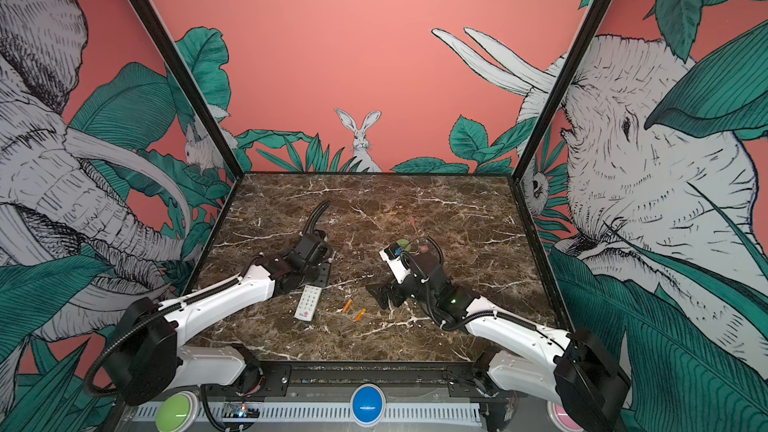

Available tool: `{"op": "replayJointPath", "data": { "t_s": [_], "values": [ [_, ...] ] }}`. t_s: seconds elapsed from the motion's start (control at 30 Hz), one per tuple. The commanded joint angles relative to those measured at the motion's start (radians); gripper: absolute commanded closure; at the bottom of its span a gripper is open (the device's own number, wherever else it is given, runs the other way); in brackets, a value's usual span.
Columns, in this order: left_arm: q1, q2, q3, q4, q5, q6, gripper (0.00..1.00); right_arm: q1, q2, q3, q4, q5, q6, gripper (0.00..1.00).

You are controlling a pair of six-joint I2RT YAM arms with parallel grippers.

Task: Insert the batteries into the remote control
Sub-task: 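Close the left gripper on the remote's end and lift it, then raise the remote upright with the left gripper while the right gripper grasps its back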

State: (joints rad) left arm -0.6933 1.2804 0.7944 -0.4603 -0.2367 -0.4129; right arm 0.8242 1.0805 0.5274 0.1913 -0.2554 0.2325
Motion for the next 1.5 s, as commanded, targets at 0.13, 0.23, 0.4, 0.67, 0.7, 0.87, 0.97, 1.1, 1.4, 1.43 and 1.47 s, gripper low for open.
{"op": "replayJointPath", "data": {
  "t_s": [0.13, 0.23, 0.4, 0.67, 0.7, 0.87, 0.97, 1.1, 1.4, 1.43, 1.47],
  "values": [
    [-0.001, -0.138, -0.049, 0.090, 0.050, 0.049, 1.00, 0.003, -0.044, -0.009, 0.065, -0.069, -0.004, 0.01],
    [-0.002, -0.184, -0.074, 0.144, 0.084, 0.060, 1.00, 0.001, -0.088, -0.034, 0.117, -0.060, 0.007, 0.00],
    [0.000, -0.262, -0.107, 0.220, 0.151, 0.065, 1.00, 0.000, -0.127, -0.029, 0.156, -0.116, 0.011, 0.00],
    [-0.001, -0.370, -0.131, 0.340, 0.259, 0.072, 1.00, -0.008, -0.143, -0.024, 0.233, -0.237, 0.039, 0.00],
    [-0.001, -0.378, -0.136, 0.356, 0.272, 0.071, 1.00, -0.010, -0.144, -0.023, 0.243, -0.251, 0.042, 0.00],
    [-0.001, -0.410, -0.183, 0.458, 0.333, 0.055, 1.00, -0.022, -0.148, -0.027, 0.289, -0.308, 0.070, 0.00],
    [-0.002, -0.427, -0.201, 0.503, 0.367, 0.046, 1.00, -0.032, -0.145, -0.026, 0.313, -0.333, 0.089, 0.00],
    [-0.001, -0.447, -0.218, 0.579, 0.416, 0.028, 1.00, -0.045, -0.136, -0.029, 0.355, -0.361, 0.121, 0.00],
    [0.000, -0.453, -0.229, 0.764, 0.556, -0.037, 1.00, -0.056, -0.090, -0.027, 0.472, -0.481, 0.185, 0.00],
    [-0.001, -0.447, -0.227, 0.786, 0.579, -0.050, 1.00, -0.056, -0.081, -0.026, 0.497, -0.497, 0.196, 0.01],
    [-0.002, -0.441, -0.224, 0.813, 0.604, -0.064, 1.00, -0.057, -0.072, -0.024, 0.521, -0.513, 0.207, 0.00]
  ]
}}
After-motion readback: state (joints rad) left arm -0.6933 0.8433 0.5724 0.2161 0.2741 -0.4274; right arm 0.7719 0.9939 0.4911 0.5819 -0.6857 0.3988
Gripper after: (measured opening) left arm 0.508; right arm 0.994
